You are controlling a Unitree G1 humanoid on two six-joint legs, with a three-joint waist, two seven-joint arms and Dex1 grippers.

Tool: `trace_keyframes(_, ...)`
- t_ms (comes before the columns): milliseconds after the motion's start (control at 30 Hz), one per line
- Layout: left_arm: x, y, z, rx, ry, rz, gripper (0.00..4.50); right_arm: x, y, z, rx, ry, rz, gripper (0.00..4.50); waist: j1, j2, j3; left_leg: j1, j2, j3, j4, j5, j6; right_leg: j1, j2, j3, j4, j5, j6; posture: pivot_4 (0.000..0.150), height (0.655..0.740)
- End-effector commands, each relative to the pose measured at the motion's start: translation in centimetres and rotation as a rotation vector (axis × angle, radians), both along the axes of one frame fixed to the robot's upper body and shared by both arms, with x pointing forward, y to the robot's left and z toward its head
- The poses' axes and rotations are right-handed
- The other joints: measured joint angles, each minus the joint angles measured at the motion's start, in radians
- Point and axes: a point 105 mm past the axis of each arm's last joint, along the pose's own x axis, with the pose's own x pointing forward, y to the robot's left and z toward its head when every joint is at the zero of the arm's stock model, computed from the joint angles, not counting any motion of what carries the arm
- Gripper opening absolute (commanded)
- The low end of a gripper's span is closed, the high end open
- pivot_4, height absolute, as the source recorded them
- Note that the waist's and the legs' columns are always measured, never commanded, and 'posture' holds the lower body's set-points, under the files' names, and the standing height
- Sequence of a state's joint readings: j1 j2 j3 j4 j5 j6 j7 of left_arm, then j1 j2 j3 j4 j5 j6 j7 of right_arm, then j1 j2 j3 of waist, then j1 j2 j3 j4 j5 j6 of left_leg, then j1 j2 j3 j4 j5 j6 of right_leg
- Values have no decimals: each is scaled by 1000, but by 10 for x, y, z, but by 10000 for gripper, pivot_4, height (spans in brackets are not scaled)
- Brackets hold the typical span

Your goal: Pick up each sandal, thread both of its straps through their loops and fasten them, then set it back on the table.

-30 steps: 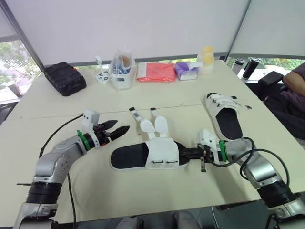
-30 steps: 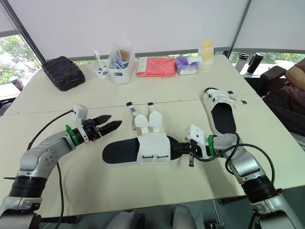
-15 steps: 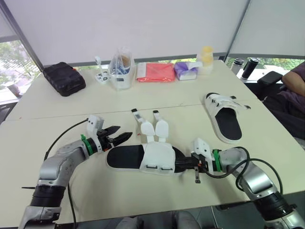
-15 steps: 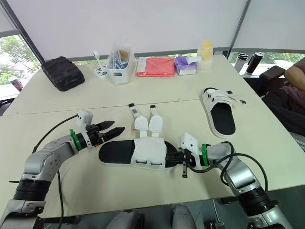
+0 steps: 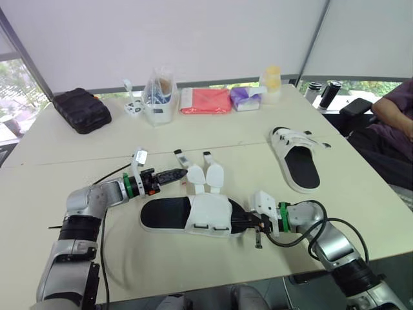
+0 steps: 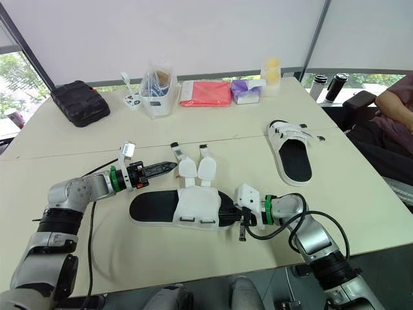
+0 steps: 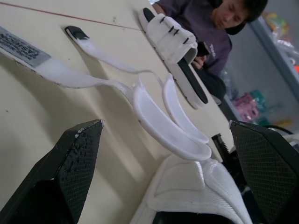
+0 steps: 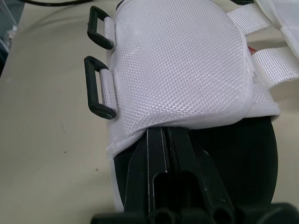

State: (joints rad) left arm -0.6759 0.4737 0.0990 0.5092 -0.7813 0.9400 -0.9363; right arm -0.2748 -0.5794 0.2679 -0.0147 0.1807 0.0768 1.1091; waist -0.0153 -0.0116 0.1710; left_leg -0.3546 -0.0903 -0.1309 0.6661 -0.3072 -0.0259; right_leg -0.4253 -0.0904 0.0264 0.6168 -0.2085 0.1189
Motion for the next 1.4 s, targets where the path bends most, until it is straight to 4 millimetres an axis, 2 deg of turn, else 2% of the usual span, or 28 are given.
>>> trace_keyframes(33, 11, -6, 7, -66, 28, -1, 45000, -3, 4, -16, -32, 36, -7, 400, 0, -3, -2, 0, 0, 0, 0, 0, 0, 0, 1, 0, 0, 0, 0, 1500, 7400)
trace_keyframes(200, 31, -24, -1, -113, 103, 37, 45000, -2, 6, -17, -33, 27, -11, 400, -5, -3, -2, 0, 0, 0, 0, 1, -1, -1, 2, 0, 0, 0, -1, 1500, 7400)
trace_keyframes(333, 62, -23, -6, -155, 151, 266, 45000, -2, 8, -16, -28, 23, -15, 400, -4, -4, -2, 0, 0, 0, 0, 1, -2, -1, 2, 0, 0, 1, -1, 1500, 7400)
trace_keyframes(533, 75, -26, -5, -174, 149, 354, 45000, -1, 8, -16, -28, 21, -19, 400, -5, -4, -2, 0, 1, 0, 0, 1, -2, -1, 2, 0, 0, 1, -1, 1500, 7400)
trace_keyframes(633, 75, -32, -11, -122, 132, 351, 36881, 2, 7, -15, -29, 15, -26, 0, -4, -4, -2, 0, 0, 0, 0, 1, -2, -1, 2, 0, 0, 1, -1, 1500, 7400)
trace_keyframes(733, 75, -32, -16, -91, 124, 359, 21826, 3, 7, -13, -28, 9, -33, 0, -5, -4, -2, 0, 0, 0, 0, 1, -2, -1, 2, 0, 0, 1, -1, 1500, 7400)
trace_keyframes(767, 75, -31, -17, -86, 122, 363, 18986, 3, 7, -13, -29, 9, -33, 0, -6, -4, -2, 0, 0, 0, 0, 1, -2, -1, 2, 0, 0, 1, -1, 1500, 7400)
trace_keyframes(900, 78, -24, -17, -77, 115, 399, 191, 2, 6, -14, -32, 12, -37, 0, -6, -4, -2, 0, 1, 0, 0, 1, -2, -1, 3, 0, 0, 1, -1, 1500, 7400)
trace_keyframes(967, 79, -23, -15, -67, 98, 403, 191, 2, 5, -15, -34, 13, -39, 0, -5, -4, -2, 0, 1, 0, 0, 1, -2, -1, 3, 0, 0, 1, -1, 1500, 7400)
trace_keyframes(1100, 81, -24, 11, 4, -102, 329, 191, 1, 3, -18, -48, 12, -39, 0, -5, -4, -2, 0, 0, 0, 0, 1, -2, -1, 3, 0, 0, 1, -1, 1500, 7400)
trace_keyframes(1167, 77, -33, 25, 84, -256, 219, 191, 2, 1, -19, -54, 11, -40, 0, -5, -4, -2, 0, 0, 0, 0, 1, -2, -1, 3, 0, 0, 1, -1, 1500, 7400)
trace_keyframes(1300, 61, -51, 46, 259, -608, -10, 191, 2, -3, -20, -60, 11, -45, 0, -2, -4, -2, -1, 0, 0, 0, 1, -2, -1, 3, 0, 0, 1, -1, 1500, 7400)
trace_keyframes(1400, 32, -62, 42, 491, -1015, -209, 191, 1, -5, -21, -63, 10, -48, 0, -3, -3, -3, 0, 1, 1, -1, 1, -2, -1, 2, 0, 0, 1, -1, 1500, 7400)
